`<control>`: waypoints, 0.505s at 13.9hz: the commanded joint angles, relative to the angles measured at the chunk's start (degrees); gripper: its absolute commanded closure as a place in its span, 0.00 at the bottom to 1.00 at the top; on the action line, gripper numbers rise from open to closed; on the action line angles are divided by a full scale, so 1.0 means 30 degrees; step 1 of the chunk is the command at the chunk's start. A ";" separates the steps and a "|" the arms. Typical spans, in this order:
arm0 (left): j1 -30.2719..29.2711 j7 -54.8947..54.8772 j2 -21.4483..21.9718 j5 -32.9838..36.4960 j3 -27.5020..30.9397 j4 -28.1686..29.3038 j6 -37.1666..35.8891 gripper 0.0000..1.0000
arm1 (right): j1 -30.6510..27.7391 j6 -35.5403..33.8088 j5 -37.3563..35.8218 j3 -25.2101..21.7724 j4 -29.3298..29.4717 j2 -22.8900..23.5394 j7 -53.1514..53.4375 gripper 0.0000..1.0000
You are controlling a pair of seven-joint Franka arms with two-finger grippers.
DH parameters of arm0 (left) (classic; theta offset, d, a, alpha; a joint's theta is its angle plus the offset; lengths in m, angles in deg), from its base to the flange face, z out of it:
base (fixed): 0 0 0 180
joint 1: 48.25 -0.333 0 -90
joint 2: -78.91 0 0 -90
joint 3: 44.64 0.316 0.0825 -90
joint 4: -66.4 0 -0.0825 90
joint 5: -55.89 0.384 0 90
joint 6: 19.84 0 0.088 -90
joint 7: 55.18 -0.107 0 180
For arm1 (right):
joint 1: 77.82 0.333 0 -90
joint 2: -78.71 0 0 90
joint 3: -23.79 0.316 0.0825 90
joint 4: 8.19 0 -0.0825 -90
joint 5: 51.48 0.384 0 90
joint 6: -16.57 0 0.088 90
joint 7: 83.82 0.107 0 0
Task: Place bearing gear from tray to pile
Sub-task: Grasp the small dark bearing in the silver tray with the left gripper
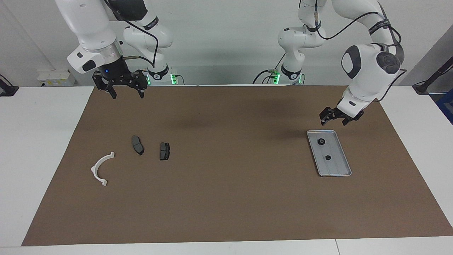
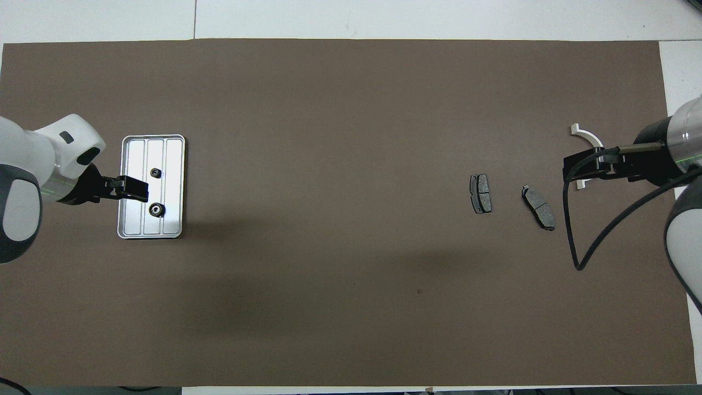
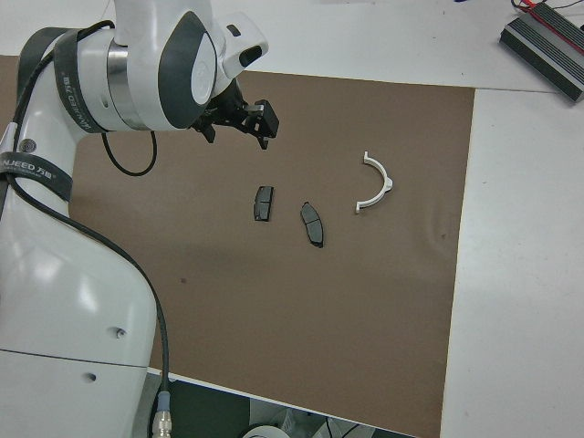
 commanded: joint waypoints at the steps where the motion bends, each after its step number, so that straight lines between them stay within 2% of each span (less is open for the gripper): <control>1: -0.0104 -0.0600 0.0664 -0.0180 0.0172 0.2437 0.2624 0.01 | -0.0294 -0.0031 0.0126 0.0127 -0.0071 -0.0240 0.0147 0.00; 7: -0.0486 -0.1187 -0.1003 -0.0180 0.0172 0.3320 0.5321 0.02 | -0.0498 -0.0031 0.0155 0.0127 -0.0071 -0.0240 0.0177 0.00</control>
